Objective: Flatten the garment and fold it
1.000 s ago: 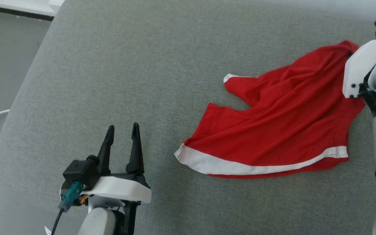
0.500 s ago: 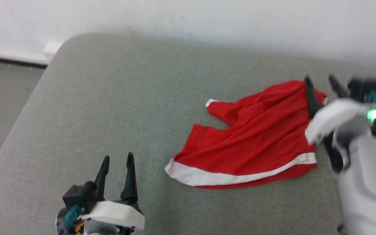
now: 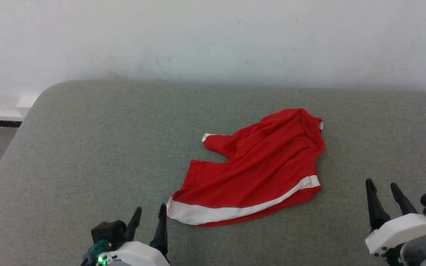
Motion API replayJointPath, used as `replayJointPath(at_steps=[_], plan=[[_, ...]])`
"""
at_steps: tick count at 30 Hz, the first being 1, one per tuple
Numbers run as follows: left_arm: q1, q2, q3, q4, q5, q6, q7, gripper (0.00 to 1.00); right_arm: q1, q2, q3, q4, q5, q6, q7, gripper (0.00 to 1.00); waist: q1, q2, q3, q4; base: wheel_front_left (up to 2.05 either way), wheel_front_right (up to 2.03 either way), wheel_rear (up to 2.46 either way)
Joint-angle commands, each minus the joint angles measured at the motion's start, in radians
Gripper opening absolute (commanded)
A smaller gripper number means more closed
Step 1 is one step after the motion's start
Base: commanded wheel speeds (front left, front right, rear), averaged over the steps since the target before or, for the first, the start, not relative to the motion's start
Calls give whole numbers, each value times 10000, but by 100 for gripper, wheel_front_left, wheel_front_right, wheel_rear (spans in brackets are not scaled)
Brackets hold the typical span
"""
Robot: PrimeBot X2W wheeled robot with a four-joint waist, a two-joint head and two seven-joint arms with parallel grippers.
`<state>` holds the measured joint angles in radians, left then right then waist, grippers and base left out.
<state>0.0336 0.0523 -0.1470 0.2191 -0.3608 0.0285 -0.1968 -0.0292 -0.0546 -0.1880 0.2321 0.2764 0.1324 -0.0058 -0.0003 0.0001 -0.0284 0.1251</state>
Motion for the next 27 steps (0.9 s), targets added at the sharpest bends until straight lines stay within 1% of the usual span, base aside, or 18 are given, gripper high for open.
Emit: replayJointPath(at_steps=[1,2,5,7,10,12,15,19,20,21,22,27], plan=[[-59,19,-131,230,-104,14,589,100,156,39,-35,-217,125,-17,55,100,3,-1,-131,-172,0,0,0],[-160,17,-88,416,-301,124,1190,100,224,40,-51,-328,179,-17,85,100,3,-1,-122,-214,0,0,0],[-790,214,-279,734,-380,320,3094,100,278,41,-181,-594,237,-17,146,100,3,-1,-27,-305,0,0,0],[-1279,476,-531,857,-277,305,4307,100,250,41,-231,-698,270,-17,204,100,3,-1,77,-347,0,0,0],[-1990,830,-841,1023,-128,201,5684,100,170,42,-207,-802,314,-17,274,100,3,-1,264,-424,0,0,0],[-2366,985,-986,1230,-67,154,6369,100,134,42,-175,-823,350,-17,305,100,3,-1,379,-485,0,0,0],[-2752,1068,-1081,1582,-101,130,7046,100,87,42,-127,-820,420,-17,341,100,3,-1,545,-600,0,0,0],[-2974,1017,-1072,1805,-206,136,7145,100,15,42,-138,-825,411,-17,337,100,3,-1,748,-725,0,0,0],[-2996,987,-1059,1823,-244,118,7062,81,1,42,-156,-828,404,-17,329,100,3,-1,781,-740,0,0,0],[-2989,940,-1043,1855,-304,111,7022,30,-8,42,-165,-835,400,-17,326,100,3,-1,812,-752,0,0,0],[-2982,920,-1051,1874,-332,96,6995,0,-12,42,-172,-847,398,-17,328,100,3,-1,835,-757,0,0,0],[-2864,764,-971,1687,-598,30,6689,0,-31,43,-37,-1040,276,-17,420,100,3,-1,894,-646,0,0,0]])
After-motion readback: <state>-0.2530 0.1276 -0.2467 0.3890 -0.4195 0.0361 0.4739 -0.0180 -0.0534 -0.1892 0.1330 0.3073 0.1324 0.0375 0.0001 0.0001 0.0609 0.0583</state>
